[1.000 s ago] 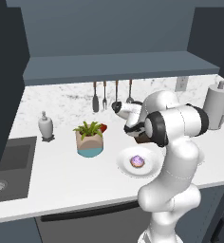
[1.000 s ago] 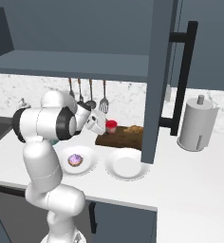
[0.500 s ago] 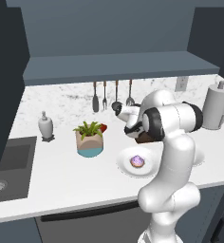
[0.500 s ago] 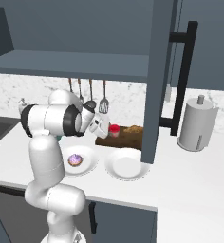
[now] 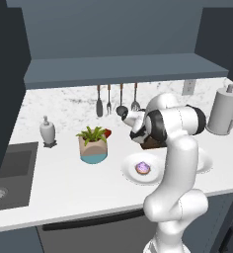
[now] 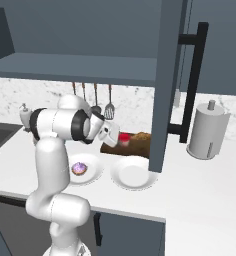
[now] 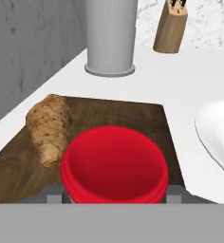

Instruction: From the different types of pastries on the counter, select a croissant and place it on the cutting board. Then retrieve a jar of jam from the cabinet and place it alongside the croissant on the cutting board.

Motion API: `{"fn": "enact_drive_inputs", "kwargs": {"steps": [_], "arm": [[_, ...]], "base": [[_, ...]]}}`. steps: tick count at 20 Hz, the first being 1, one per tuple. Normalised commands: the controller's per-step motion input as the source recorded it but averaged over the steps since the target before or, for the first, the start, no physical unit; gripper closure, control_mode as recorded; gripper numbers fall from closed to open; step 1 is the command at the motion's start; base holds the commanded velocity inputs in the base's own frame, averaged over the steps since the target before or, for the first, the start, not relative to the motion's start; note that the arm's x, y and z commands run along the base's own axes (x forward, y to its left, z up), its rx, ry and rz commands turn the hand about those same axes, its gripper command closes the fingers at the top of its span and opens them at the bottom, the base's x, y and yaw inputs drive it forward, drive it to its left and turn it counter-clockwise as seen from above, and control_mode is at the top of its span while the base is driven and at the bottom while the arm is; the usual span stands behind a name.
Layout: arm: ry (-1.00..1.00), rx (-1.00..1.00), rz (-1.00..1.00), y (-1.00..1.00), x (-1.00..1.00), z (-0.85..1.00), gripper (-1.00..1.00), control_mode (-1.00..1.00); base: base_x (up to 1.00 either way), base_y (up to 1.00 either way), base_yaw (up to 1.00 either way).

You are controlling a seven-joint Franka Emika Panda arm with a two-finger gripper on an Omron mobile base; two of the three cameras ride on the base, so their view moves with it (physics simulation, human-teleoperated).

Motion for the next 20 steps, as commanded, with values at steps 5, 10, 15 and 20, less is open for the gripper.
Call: {"fn": "enact_drive_inputs", "kwargs": {"steps": [5,10,15,20], "arm": [[0.00,0.00,-0.05,-0.05,0.15,-0.29,-1.00,-1.00],[-0.01,0.00,-0.04,0.00,0.14,-0.19,-1.00,-1.00],[-0.15,0.00,0.00,0.00,-0.09,0.02,-1.00,-1.00],[-0.18,0.00,0.00,0.00,-0.75,0.05,-1.00,-1.00]], "base": [[0.00,0.00,0.00],[0.00,0.00,0.00],[0.00,0.00,0.00],[0.00,0.00,0.00]]}}
